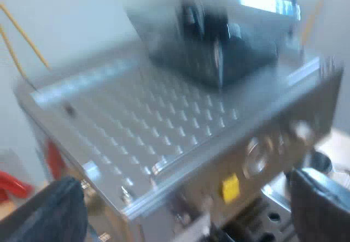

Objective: Put the handle in the coffee machine

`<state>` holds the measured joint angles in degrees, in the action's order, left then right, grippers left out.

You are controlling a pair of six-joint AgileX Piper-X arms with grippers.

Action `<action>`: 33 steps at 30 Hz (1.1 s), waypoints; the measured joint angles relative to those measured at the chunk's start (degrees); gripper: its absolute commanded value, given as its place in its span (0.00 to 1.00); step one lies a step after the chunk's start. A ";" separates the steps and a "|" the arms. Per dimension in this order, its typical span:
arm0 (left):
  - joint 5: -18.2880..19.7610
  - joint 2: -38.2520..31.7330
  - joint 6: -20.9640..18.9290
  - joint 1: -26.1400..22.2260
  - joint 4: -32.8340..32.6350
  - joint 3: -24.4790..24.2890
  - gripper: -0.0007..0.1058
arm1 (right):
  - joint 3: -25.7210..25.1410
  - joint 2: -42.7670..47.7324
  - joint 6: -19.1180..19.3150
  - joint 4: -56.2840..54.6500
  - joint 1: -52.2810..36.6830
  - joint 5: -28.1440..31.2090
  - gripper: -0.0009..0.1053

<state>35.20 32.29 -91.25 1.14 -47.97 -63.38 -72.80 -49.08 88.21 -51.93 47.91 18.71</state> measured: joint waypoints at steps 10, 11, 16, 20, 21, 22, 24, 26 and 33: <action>-0.21 -3.40 -0.12 -6.86 -7.75 -4.67 0.75 | 3.33 7.60 2.19 -4.40 -27.23 -18.28 0.49; -0.20 -3.87 0.11 -7.24 -8.33 -4.67 0.75 | 3.57 8.16 2.55 -5.07 -29.59 -19.07 0.49; -0.24 -11.98 4.73 -8.56 -16.02 -4.67 0.75 | 3.74 12.47 5.88 -11.96 -44.71 -19.74 0.49; -0.24 -16.76 4.97 -8.56 -20.55 -4.47 0.75 | 4.60 15.44 6.04 -13.49 -47.16 -19.19 0.49; -0.24 -17.01 4.97 -8.56 -20.72 -4.47 0.75 | 5.39 17.40 6.80 -13.86 -47.34 -19.39 0.49; -0.24 -17.26 4.96 -8.56 -20.96 -4.40 0.75 | 5.39 17.67 7.00 -13.88 -47.34 -19.42 0.49; -0.24 -18.59 4.97 -8.56 -22.09 -4.28 0.75 | 5.93 18.86 7.54 -14.26 -47.31 -19.52 0.49; -0.35 -21.12 6.02 -8.56 -23.40 -3.29 0.75 | 6.45 20.54 8.51 -14.66 -47.31 -19.52 0.49; -0.54 -32.73 13.03 -8.56 -35.90 1.14 0.75 | 14.61 38.63 10.29 -19.33 -47.31 -15.04 0.49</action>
<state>34.66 -0.44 -78.22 -7.41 -83.87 -62.24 -58.19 -10.45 98.51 -71.25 0.61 3.67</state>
